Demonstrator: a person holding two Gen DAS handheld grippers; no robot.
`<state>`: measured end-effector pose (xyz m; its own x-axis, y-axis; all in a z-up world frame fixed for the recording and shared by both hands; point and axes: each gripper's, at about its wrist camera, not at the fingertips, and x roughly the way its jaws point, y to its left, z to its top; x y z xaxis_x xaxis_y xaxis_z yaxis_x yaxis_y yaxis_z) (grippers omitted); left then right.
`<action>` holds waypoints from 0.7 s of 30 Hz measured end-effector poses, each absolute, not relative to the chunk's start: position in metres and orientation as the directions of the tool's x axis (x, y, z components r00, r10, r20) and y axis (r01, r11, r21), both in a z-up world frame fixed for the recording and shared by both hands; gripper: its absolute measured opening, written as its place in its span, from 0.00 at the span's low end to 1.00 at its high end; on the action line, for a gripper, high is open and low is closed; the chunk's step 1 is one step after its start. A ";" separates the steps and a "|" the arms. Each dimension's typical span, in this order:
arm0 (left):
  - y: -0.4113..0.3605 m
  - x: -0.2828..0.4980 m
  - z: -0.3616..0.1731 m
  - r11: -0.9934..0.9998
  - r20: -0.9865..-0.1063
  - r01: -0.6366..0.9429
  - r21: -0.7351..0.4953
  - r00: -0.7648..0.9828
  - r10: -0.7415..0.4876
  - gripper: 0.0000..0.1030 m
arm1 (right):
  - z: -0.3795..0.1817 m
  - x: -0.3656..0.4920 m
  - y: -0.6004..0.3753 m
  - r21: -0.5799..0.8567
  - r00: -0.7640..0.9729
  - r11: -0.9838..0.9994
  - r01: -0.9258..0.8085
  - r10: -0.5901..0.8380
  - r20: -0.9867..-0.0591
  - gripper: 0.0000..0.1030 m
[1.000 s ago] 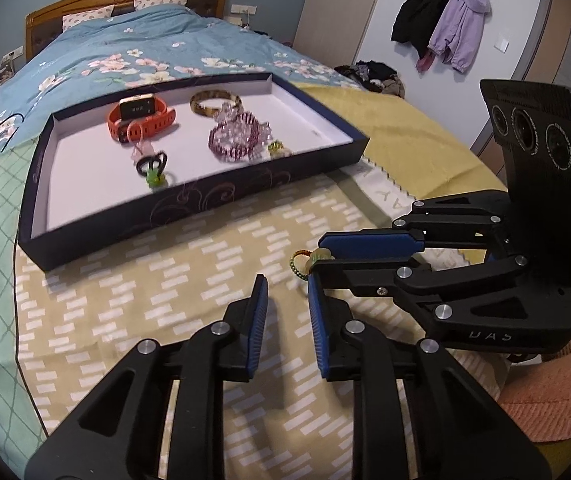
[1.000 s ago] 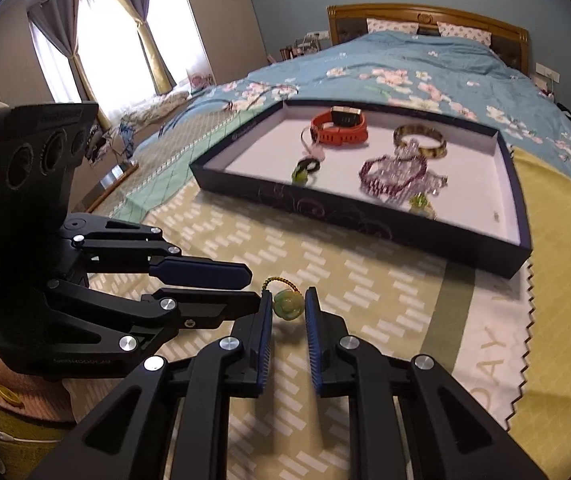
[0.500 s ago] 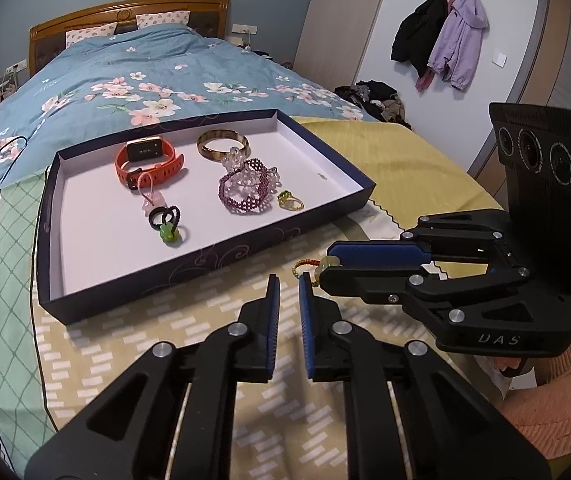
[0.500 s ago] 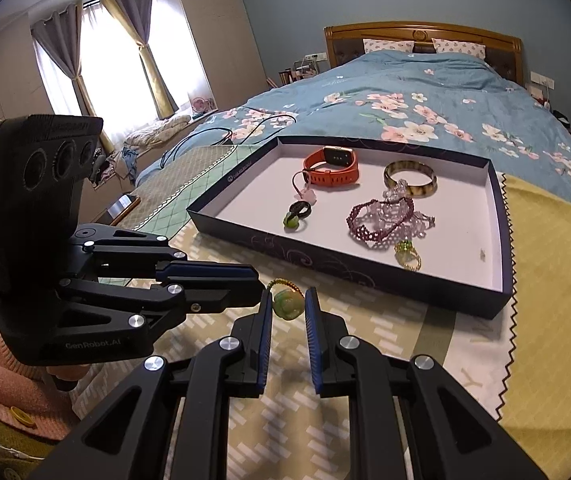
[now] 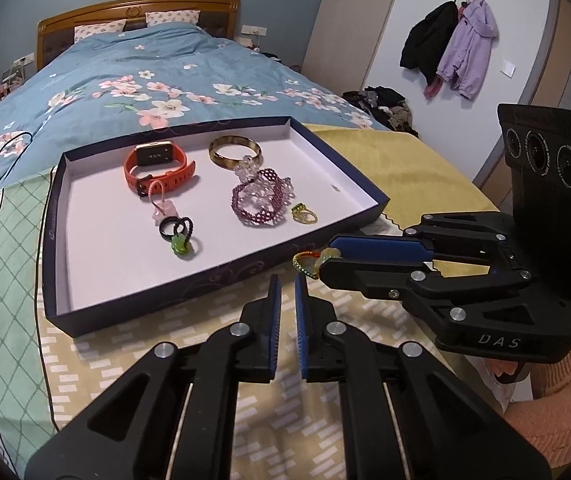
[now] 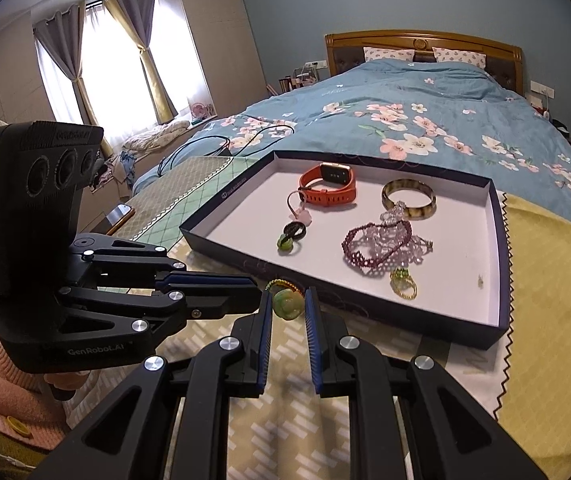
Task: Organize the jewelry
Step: 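Lift the green-bead ring and carry it toward the box with the right tool, then lower the ring into the box and open the right tool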
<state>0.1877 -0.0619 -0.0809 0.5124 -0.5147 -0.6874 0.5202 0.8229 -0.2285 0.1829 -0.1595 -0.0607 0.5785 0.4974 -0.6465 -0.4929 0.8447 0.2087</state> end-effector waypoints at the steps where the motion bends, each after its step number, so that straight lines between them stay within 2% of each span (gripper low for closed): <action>1: -0.061 0.189 -0.080 0.823 -0.686 0.520 -0.229 0.513 -0.515 0.06 | -0.060 0.184 -0.159 0.207 0.580 0.845 -0.494 0.497 -0.645 0.14; 21: -0.063 0.216 -0.078 0.841 -0.682 0.496 -0.216 0.540 -0.493 0.06 | -0.059 0.212 -0.155 0.206 0.584 0.845 -0.493 0.497 -0.642 0.14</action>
<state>0.2157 -0.0632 -0.0782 0.5397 -0.4931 -0.6823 0.4959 0.8412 -0.2157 0.2120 -0.1552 -0.0586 0.5844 0.4969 -0.6416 -0.4929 0.8454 0.2057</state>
